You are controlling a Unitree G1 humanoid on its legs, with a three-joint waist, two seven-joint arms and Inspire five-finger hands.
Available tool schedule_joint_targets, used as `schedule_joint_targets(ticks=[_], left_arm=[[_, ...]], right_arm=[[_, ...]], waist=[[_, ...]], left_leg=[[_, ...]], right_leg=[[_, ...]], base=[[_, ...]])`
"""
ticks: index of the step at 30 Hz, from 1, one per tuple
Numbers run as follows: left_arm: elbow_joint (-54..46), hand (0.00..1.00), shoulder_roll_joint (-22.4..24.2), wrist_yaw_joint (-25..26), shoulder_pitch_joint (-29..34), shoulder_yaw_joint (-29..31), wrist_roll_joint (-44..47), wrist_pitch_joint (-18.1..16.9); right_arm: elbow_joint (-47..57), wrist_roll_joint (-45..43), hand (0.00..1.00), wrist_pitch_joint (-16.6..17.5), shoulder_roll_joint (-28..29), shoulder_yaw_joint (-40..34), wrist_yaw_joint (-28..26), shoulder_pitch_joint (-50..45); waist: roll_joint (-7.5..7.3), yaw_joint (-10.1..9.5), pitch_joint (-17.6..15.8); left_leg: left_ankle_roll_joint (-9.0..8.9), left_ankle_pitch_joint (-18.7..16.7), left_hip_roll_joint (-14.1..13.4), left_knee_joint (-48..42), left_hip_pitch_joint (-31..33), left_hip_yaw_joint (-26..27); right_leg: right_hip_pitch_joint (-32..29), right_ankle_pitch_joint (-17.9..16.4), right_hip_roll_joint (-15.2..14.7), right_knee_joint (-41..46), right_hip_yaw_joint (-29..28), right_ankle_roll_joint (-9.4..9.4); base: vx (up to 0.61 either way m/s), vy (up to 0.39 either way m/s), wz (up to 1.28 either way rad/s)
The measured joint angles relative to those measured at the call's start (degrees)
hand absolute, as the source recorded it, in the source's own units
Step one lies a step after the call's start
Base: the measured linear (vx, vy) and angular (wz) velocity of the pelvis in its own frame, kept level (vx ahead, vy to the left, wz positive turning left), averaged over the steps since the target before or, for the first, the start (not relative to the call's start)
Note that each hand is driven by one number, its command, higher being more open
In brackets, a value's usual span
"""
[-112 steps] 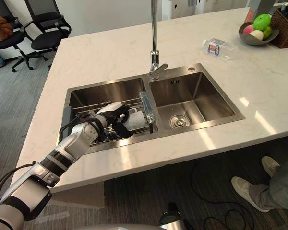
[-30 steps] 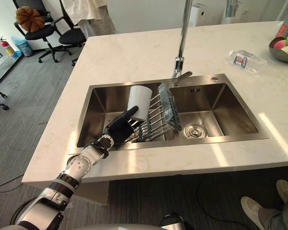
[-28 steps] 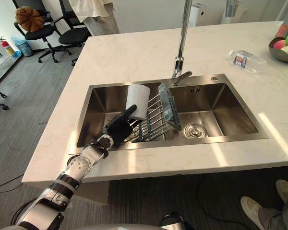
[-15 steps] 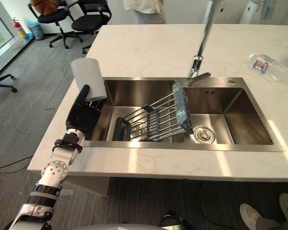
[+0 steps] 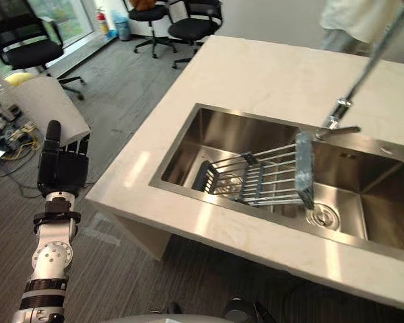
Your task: Walk over to the sink, pick up the cup, carry it to the dishwasher, place the cup inside the dishwasher, then close the dishwasher door
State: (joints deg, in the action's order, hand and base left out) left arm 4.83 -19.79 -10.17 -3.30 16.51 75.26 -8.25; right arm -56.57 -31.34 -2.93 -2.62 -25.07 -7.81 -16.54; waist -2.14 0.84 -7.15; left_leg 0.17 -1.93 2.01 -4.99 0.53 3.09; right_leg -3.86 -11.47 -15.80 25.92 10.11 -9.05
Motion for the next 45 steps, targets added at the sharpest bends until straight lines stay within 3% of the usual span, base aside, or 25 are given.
schedule_joint_targets(ticks=[4, 8, 10, 11, 12, 13, 15, 17, 18, 19, 20, 22, 23, 24, 26, 29, 30, 32, 33, 34, 36, 37, 39, 43, 45], left_arm=[[0.2, 0.00, -0.8, 1.9, 2.5, 7.7, -0.1, -1.0], [0.7, 0.00, -1.5, 2.7, 7.7, 8.3, -3.1, -1.0], [2.3, 0.00, -2.3, 2.4, 9.5, 8.7, -3.4, -1.0], [4.0, 0.00, -2.7, 1.8, 11.4, 10.6, -3.3, -0.8], [5.0, 0.00, -2.5, 1.1, 12.0, 11.8, -3.3, -0.7], [5.4, 0.00, -2.5, 0.7, 12.2, 12.5, -3.3, -0.4], [6.6, 0.00, -2.5, -2.5, 12.4, 15.0, -3.2, 0.6], [6.4, 0.00, -2.8, -6.3, 13.2, 17.7, -3.1, 1.1], [6.7, 0.00, -5.3, -8.5, 11.4, 18.2, -2.2, 2.5], [6.7, 0.00, -5.1, -9.7, 8.8, 18.5, -2.2, 4.2], [6.6, 0.00, -5.2, -10.6, 7.7, 18.6, -2.1, 5.1], [6.6, 0.00, -5.2, -10.6, 7.7, 18.2, -2.2, 6.9], [6.0, 0.00, -5.1, -10.6, 7.8, 17.4, -2.2, 7.2], [3.7, 0.00, -4.6, -10.1, 7.9, 16.4, -2.3, 7.4], [0.3, 0.00, -3.4, -8.6, 8.5, 15.0, -3.5, 7.3], [-11.1, 0.00, -0.3, -6.9, 13.1, 10.3, -7.6, 8.0], [-13.0, 0.00, 0.2, -6.5, 14.1, 9.5, -8.3, 8.4], [-14.8, 0.00, 0.9, -5.6, 15.7, 7.3, -10.4, 10.0], [-13.8, 0.00, 1.0, -5.2, 15.8, 3.9, -11.3, 11.2], [-13.6, 0.00, 1.1, -5.3, 15.8, 3.1, -11.3, 11.3], [-12.6, 0.00, 2.9, -6.3, 15.3, -0.6, -12.6, 11.8], [-12.4, 0.00, 3.3, -6.3, 15.5, -1.2, -13.0, 11.8], [-11.5, 0.00, 4.2, -5.9, 16.0, -3.1, -14.3, 11.8], [-11.5, 0.00, 5.0, -4.9, 15.1, -8.2, -17.2, 11.1], [-11.4, 0.00, 5.0, -4.3, 14.1, -10.8, -18.1, 11.1]], right_arm=[[-0.2, 0.0, 1.00, -0.4, -1.9, 2.9, -1.0, 5.2], [-0.2, 0.0, 1.00, -0.5, -6.7, 5.3, -3.3, 8.9], [-0.8, 0.0, 1.00, -0.6, -7.6, 5.4, -3.1, 9.2], [-0.9, -0.1, 1.00, -0.6, -8.1, 5.3, -2.7, 9.4], [-1.1, -0.3, 1.00, -0.6, -8.2, 5.2, -2.2, 9.3], [-1.4, -0.5, 1.00, -0.6, -8.5, 5.2, -1.7, 9.1], [-2.1, -0.5, 1.00, -0.8, -9.8, 5.1, -0.8, 6.8], [-2.1, -0.5, 1.00, -0.7, -10.7, 4.1, -0.7, 4.8], [-4.9, -0.5, 1.00, -0.4, -9.4, 2.8, -0.7, 4.7], [-5.8, -0.6, 1.00, 0.3, -8.3, 2.0, -0.5, 4.2], [-6.0, -0.6, 1.00, 0.7, -7.5, 0.6, 0.2, 4.0], [-5.4, -0.7, 1.00, 2.1, -7.1, -0.8, 0.2, 2.5], [-5.2, -0.7, 1.00, 2.7, -7.4, -1.6, 0.3, 1.6], [-5.1, -0.6, 1.00, 3.3, -8.6, -2.3, 0.4, 1.0], [-5.0, -0.6, 1.00, 3.6, -8.2, -3.4, 0.1, 1.3], [-4.8, -0.4, 1.00, 3.7, -7.0, -3.4, 0.6, 2.1], [-4.7, -0.5, 1.00, 3.5, -6.9, -3.4, 0.7, 2.4], [-3.1, -1.1, 1.00, 3.0, -5.5, -3.4, 1.1, 2.9], [-1.1, -2.5, 1.00, 3.2, -4.2, -3.5, 0.9, 2.0], [-0.8, -2.9, 1.00, 3.2, -4.1, -3.7, 0.9, 1.9], [-0.6, -3.2, 1.00, 2.7, -2.5, -3.5, 0.9, 1.6], [-0.6, -3.2, 1.00, 2.7, -2.1, -3.2, 1.0, 1.5], [-0.4, -3.3, 1.00, 2.2, -1.7, -0.2, 0.7, 2.0], [1.4, -3.2, 1.00, -0.6, -2.2, 1.8, 0.3, 5.7], [1.7, -3.4, 1.00, -1.9, -2.4, 2.9, 0.0, 7.0]], waist=[[0.59, -2.83, -0.9], [6.38, -5.15, -3.4], [6.80, -6.65, -3.6], [6.61, -7.24, -3.5], [6.39, -7.36, -3.6], [6.34, -7.72, -3.6], [5.91, -7.98, -3.8], [7.58, -8.13, -2.7], [7.76, -7.15, -1.5], [7.53, -4.39, -0.4], [6.68, -4.77, -0.3], [5.67, -4.06, 0.1], [6.24, -3.84, 0.9], [7.17, -4.17, 1.2], [7.57, -3.85, 1.2], [8.04, -3.21, 1.5], [7.93, -3.31, 1.4], [6.28, -4.03, 0.6], [5.55, -3.36, 0.9], [5.71, -3.00, 0.9], [5.88, -1.47, 1.0], [5.53, -1.71, 1.1], [2.45, -1.99, 1.7], [3.21, -2.09, 2.2], [3.14, -1.65, 2.2]], left_leg=[[-0.57, -0.4, -0.2, -4.7, 2.9, -2.0], [-3.37, -2.4, -3.7, -10.8, 6.3, -5.4], [-4.34, 0.9, -4.1, -7.4, 5.9, -5.8], [-6.26, 5.7, -4.1, -1.2, 5.4, -5.7], [-5.98, 5.1, -4.8, -1.3, 6.5, -3.8], [-5.12, 4.6, -4.9, -2.9, 7.5, -2.5], [-1.05, 1.8, -6.6, -12.1, 9.5, 3.9], [0.73, 3.4, -9.4, -15.9, 9.6, 8.6], [-1.86, 7.3, -6.2, -6.6, 9.7, 6.0], [1.86, 8.0, -5.5, -3.0, 9.7, 8.5], [3.43, 4.0, -9.3, -10.0, 8.8, 18.6], [2.28, 3.8, -15.3, -16.1, 5.0, 29.8], [2.43, 7.3, -17.6, -15.9, 2.5, 32.6], [0.54, 10.8, -18.3, -14.8, 1.0, 31.9], [-0.05, 9.3, -15.5, -12.7, 1.3, 32.5], [-4.79, 4.9, -11.4, -1.2, -1.3, 30.0], [-5.15, 4.3, -10.9, 0.6, -2.0, 29.7], [-4.91, 4.2, -9.0, 2.5, -3.2, 28.8], [-3.41, 3.9, -7.5, 3.1, -2.8, 25.2], [-3.22, 3.8, -7.5, 3.2, -2.6, 24.1], [-2.00, 4.6, -7.5, 4.2, -0.9, 16.8], [-1.90, 4.8, -7.1, 4.7, -1.0, 16.0], [-1.67, 4.9, -3.3, 5.1, -1.4, 13.6], [-1.51, 5.2, -3.0, 6.0, -1.4, 13.1], [-1.62, 5.3, -3.4, 6.5, -2.1, 13.4]], right_leg=[[5.9, -1.6, 2.0, -9.3, -3.0, 1.15], [10.7, -1.6, 7.3, -12.9, 1.2, 2.70], [10.0, -1.8, 7.7, -11.3, 2.8, 3.57], [8.0, -2.4, 6.6, -9.3, 5.2, 4.64], [6.7, -2.5, 5.6, -8.2, 6.9, 5.00], [6.2, -2.6, 4.9, -7.8, 8.0, 5.01], [5.7, -2.5, 0.4, -5.1, 13.4, 4.93], [4.3, -4.3, -1.4, 0.7, 17.6, 5.17], [1.4, -7.5, 2.1, 1.6, 18.7, 8.77], [1.6, -6.0, 0.9, -0.3, 23.8, 8.83], [1.3, -5.8, -2.9, 1.6, 27.0, 8.62], [3.0, -4.9, -8.6, 2.4, 31.5, 6.95], [3.6, -4.5, -10.5, 2.6, 33.0, 5.67], [4.2, -3.7, -12.8, 2.9, 34.4, 2.56], [6.7, 0.6, -13.3, -0.9, 35.6, 1.95], [9.8, 5.5, -11.6, -5.4, 39.1, -0.23], [10.1, 6.3, -11.5, -5.7, 39.4, -0.30], [11.0, 9.5, -12.0, -6.3, 37.7, 2.24], [9.5, 13.0, -12.8, -2.6, 29.7, 7.77], [8.9, 12.5, -12.5, -2.0, 27.5, 8.02], [7.1, 3.5, -4.2, -4.1, 14.3, 5.02], [6.6, 3.2, -2.7, -5.6, 13.5, 4.89], [5.2, 4.3, -1.3, -11.0, 13.7, 4.04], [7.5, 5.8, 0.0, -16.9, 11.5, 1.89], [8.3, 6.3, 1.0, -18.2, 11.4, 2.49]], base=[[-0.03, -0.119, 0.41], [-0.21, -0.163, 0.70], [-0.18, -0.125, 0.62], [-0.19, -0.094, 0.83], [-0.17, -0.066, 0.87], [-0.13, -0.030, 0.96], [-0.10, 0.014, 1.21], [-0.15, 0.069, 1.49], [-0.23, -0.039, 3.02], [-0.20, -0.067, 3.19], [-0.09, -0.037, 2.38], [-0.05, 0.133, 1.59], [-0.07, 0.274, 1.71], [-0.08, 0.374, 1.30], [-0.02, 0.410, 1.04], [0.04, 0.332, 0.80], [0.04, 0.294, 0.37], [0.02, 0.267, 0.47], [0.01, 0.220, 0.78], [0.05, 0.185, 1.50], [0.06, 0.008, 1.57], [0.06, 0.011, 1.14], [0.07, 0.000, 0.72], [0.10, -0.009, 0.09], [0.05, -0.040, -0.12]])
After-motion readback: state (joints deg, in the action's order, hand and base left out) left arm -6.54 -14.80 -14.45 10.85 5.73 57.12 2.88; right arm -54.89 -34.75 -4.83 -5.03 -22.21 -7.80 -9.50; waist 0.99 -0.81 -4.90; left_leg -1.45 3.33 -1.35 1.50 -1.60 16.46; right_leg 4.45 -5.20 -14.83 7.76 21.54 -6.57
